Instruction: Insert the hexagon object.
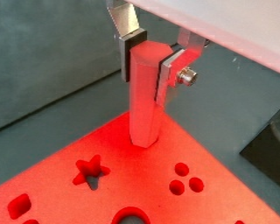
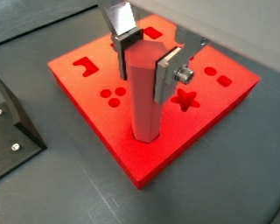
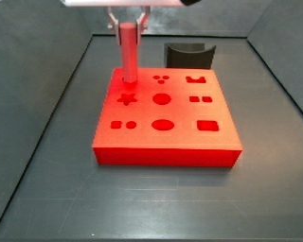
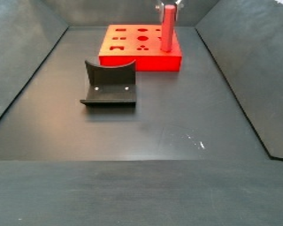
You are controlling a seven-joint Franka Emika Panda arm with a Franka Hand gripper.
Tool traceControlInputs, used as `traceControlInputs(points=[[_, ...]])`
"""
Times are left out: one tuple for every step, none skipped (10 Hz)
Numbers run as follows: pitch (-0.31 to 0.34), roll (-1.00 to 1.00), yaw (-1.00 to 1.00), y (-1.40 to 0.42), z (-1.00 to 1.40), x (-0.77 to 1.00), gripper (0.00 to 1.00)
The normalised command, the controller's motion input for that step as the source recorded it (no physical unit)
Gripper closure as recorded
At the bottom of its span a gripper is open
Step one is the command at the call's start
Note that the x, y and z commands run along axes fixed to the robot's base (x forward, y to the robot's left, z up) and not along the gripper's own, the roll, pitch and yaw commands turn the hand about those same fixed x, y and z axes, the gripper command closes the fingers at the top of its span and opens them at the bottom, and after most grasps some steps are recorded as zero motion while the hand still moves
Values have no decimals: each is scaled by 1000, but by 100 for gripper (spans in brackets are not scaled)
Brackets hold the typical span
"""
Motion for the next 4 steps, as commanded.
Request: traceControlInputs(points=[[-171, 94, 0, -26, -780, 0, 100], [-180, 94, 0, -14, -863, 0, 100], [-91, 80, 0, 0, -609, 0, 100], [0, 0, 0, 0, 0, 0, 100]])
